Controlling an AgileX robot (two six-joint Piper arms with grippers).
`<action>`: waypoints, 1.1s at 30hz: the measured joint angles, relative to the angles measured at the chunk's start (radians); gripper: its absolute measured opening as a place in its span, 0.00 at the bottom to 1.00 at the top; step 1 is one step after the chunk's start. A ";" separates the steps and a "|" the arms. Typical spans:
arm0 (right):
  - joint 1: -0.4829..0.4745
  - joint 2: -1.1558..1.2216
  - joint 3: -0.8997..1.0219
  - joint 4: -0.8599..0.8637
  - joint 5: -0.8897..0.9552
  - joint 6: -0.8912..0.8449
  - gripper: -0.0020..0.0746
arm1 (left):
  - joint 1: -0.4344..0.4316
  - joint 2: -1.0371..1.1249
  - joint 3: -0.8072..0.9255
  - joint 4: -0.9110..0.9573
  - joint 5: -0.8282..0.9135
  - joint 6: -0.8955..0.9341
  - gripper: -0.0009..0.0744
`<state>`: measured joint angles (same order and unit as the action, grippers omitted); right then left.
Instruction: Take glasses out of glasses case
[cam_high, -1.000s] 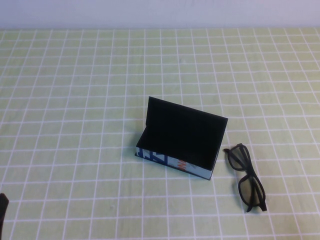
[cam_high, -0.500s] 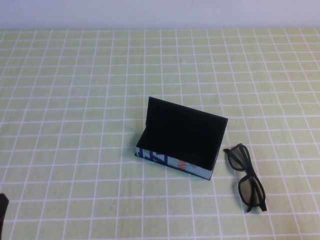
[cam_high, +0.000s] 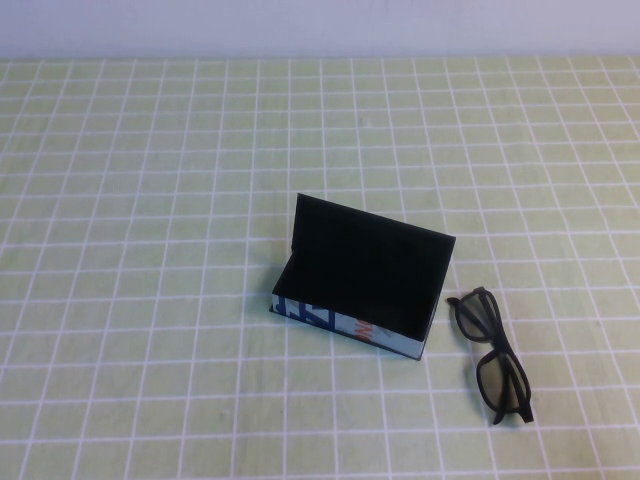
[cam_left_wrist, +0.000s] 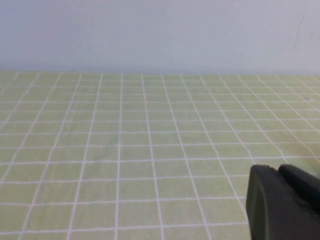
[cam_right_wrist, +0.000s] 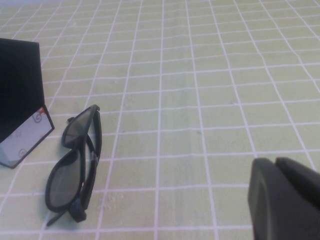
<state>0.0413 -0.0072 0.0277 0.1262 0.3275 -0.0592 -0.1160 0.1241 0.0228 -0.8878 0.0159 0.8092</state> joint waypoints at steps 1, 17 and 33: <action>0.000 0.000 0.000 0.000 0.000 0.000 0.00 | 0.000 0.000 -0.002 0.147 -0.010 -0.131 0.01; 0.000 0.000 0.000 0.002 0.002 0.000 0.00 | 0.000 -0.132 0.002 0.802 0.256 -0.673 0.01; 0.000 0.000 0.000 0.002 0.002 0.000 0.00 | 0.000 -0.135 0.000 0.823 0.339 -0.721 0.01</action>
<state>0.0413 -0.0072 0.0277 0.1284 0.3294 -0.0592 -0.1160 -0.0113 0.0233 -0.0643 0.3553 0.0879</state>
